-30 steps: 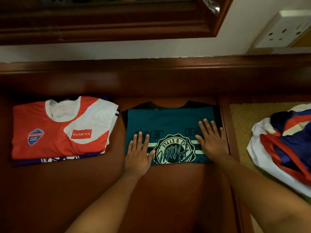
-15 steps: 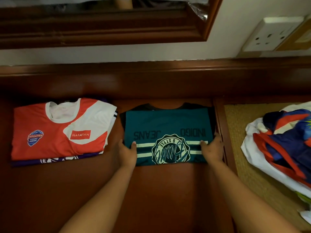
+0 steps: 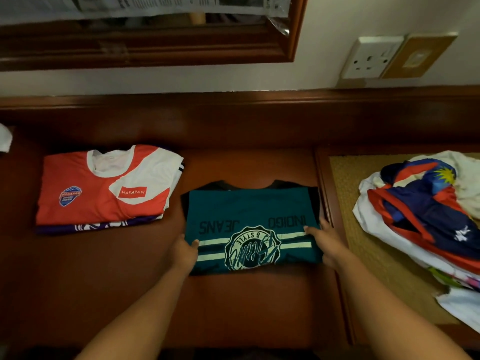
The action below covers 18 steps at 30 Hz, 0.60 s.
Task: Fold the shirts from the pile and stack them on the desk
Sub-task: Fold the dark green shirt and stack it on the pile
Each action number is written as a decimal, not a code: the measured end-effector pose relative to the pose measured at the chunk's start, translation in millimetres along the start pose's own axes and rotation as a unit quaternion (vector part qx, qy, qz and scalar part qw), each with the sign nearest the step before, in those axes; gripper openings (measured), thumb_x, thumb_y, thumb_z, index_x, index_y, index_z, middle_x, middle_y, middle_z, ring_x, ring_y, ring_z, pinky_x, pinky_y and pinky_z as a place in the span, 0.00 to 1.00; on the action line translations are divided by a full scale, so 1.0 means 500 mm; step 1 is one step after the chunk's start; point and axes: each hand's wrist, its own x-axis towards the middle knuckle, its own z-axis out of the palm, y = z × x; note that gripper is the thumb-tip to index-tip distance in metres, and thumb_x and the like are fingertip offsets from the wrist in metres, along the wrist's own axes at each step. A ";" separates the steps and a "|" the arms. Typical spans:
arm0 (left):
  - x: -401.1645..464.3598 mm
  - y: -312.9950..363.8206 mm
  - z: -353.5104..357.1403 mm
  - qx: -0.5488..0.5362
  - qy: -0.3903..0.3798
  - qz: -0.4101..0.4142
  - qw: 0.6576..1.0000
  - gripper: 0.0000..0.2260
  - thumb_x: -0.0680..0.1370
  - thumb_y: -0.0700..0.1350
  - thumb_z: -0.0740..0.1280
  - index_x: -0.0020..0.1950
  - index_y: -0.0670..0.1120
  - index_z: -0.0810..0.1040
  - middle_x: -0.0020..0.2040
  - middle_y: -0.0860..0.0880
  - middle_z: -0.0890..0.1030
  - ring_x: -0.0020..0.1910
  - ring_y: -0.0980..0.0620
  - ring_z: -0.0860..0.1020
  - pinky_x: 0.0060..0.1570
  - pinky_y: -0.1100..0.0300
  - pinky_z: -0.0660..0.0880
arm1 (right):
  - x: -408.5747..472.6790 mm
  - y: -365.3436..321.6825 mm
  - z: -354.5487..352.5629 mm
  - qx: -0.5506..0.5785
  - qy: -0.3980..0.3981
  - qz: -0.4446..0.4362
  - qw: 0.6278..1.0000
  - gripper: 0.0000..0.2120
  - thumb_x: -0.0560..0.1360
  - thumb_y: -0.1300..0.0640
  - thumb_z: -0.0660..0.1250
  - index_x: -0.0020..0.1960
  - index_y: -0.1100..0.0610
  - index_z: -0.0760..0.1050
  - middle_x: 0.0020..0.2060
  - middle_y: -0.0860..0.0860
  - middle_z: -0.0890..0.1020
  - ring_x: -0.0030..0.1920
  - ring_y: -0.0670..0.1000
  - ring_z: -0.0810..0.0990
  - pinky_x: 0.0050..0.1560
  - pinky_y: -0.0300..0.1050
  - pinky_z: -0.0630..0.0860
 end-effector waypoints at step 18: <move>-0.244 0.302 0.166 -0.148 -0.201 0.152 0.956 0.21 0.79 0.57 0.63 0.63 0.43 0.75 0.59 0.44 0.79 0.59 0.44 0.78 0.61 0.47 0.74 | -0.172 -0.036 0.072 0.116 -0.122 -0.118 0.979 0.31 0.76 0.69 0.53 0.76 0.51 0.58 0.65 0.51 0.73 0.53 0.49 0.76 0.53 0.46 0.74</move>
